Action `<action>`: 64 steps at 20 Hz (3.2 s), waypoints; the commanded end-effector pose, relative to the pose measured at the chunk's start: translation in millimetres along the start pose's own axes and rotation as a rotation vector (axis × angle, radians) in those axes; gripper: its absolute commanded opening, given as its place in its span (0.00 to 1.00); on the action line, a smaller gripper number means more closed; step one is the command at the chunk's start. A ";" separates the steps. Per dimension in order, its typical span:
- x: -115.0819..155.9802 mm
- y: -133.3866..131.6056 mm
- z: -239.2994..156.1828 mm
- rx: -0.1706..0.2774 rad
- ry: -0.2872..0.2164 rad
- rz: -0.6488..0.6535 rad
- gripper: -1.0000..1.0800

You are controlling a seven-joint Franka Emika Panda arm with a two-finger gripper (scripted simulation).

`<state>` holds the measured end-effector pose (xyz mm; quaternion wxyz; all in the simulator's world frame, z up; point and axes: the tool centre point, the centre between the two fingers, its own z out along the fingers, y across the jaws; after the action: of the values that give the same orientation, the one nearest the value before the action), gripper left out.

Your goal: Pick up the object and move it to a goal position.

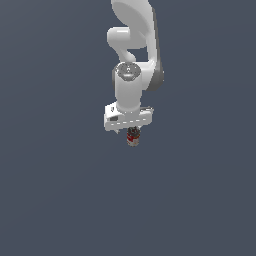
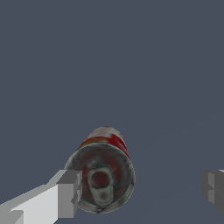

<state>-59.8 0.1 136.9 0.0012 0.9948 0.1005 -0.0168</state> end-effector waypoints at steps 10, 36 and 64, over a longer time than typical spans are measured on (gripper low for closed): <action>-15.9 -31.5 10.0 -0.003 0.033 -0.150 0.96; -14.8 -31.5 60.2 -0.003 0.033 -0.151 0.00; 19.1 0.1 -69.1 -0.003 0.034 -0.151 0.00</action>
<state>-44.5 6.9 188.8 -0.0006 0.9845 0.1752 -0.0016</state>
